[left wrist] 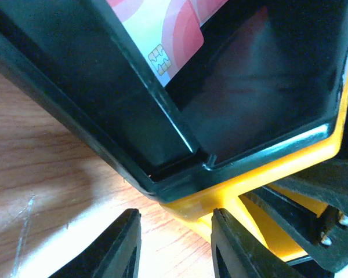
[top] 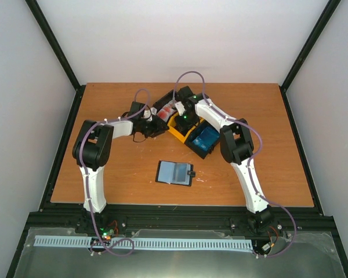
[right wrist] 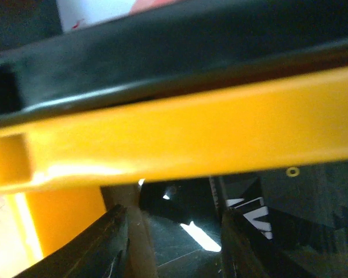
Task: Put the credit cards into the card holder
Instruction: Pick up the credit card from the storage box.
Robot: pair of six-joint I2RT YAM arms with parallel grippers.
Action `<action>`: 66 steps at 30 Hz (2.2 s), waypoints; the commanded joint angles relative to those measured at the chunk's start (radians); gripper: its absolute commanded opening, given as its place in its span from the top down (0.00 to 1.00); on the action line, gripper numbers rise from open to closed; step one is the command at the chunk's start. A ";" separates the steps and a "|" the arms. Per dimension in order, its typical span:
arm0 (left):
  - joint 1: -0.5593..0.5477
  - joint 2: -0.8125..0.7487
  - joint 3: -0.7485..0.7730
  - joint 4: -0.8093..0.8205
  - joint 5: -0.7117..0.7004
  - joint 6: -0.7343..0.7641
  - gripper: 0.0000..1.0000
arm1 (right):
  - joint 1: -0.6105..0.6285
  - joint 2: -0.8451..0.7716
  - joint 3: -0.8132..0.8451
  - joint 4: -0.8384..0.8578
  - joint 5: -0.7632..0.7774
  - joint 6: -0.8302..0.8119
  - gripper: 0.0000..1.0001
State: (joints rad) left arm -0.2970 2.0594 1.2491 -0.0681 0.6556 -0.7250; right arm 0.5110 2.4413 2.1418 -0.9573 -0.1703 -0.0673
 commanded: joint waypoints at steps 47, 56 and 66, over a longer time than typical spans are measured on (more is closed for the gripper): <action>-0.007 0.073 0.098 -0.068 -0.003 0.024 0.72 | -0.048 0.044 0.143 -0.227 -0.380 0.054 0.56; -0.007 0.076 0.096 -0.072 -0.006 0.026 0.72 | -0.047 -0.011 0.084 -0.241 -0.399 0.026 0.57; -0.006 0.074 0.096 -0.081 -0.007 0.038 0.72 | -0.037 -0.009 0.050 -0.255 -0.365 0.009 0.58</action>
State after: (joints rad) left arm -0.2985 2.1006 1.3121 -0.1322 0.6884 -0.6933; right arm 0.4465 2.4367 2.2227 -1.1107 -0.5312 -0.0463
